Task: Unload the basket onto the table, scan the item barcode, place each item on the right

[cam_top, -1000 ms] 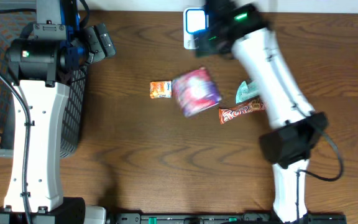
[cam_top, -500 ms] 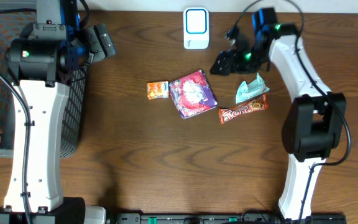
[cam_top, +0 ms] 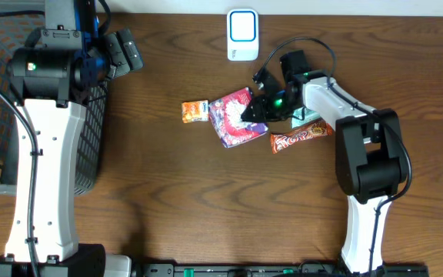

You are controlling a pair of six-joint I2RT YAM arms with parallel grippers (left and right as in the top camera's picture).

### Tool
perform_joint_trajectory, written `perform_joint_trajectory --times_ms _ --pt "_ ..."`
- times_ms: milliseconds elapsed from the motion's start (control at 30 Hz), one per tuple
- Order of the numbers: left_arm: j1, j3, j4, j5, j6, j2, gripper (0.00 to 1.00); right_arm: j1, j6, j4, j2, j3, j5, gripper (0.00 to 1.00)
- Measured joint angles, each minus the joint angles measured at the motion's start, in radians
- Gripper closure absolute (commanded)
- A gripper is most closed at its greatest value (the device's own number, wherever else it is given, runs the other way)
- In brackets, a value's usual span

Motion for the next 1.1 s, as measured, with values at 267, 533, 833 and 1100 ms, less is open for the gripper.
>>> perform_joint_trajectory --times_ms 267,533,833,1100 --pt "0.0 0.0 0.0 0.0 0.0 0.0 0.02 -0.004 0.111 -0.04 0.0 0.116 0.024 0.99" --pt "0.0 0.0 0.001 0.0 0.0 0.0 0.02 -0.03 0.336 0.24 -0.026 0.303 0.123 0.99" --pt "0.0 0.0 0.0 0.0 0.0 0.0 0.02 -0.018 0.54 0.443 -0.027 0.309 0.419 0.99" --pt "0.0 0.0 0.0 0.0 0.0 0.0 0.02 -0.019 0.603 0.544 0.017 0.309 0.451 0.99"
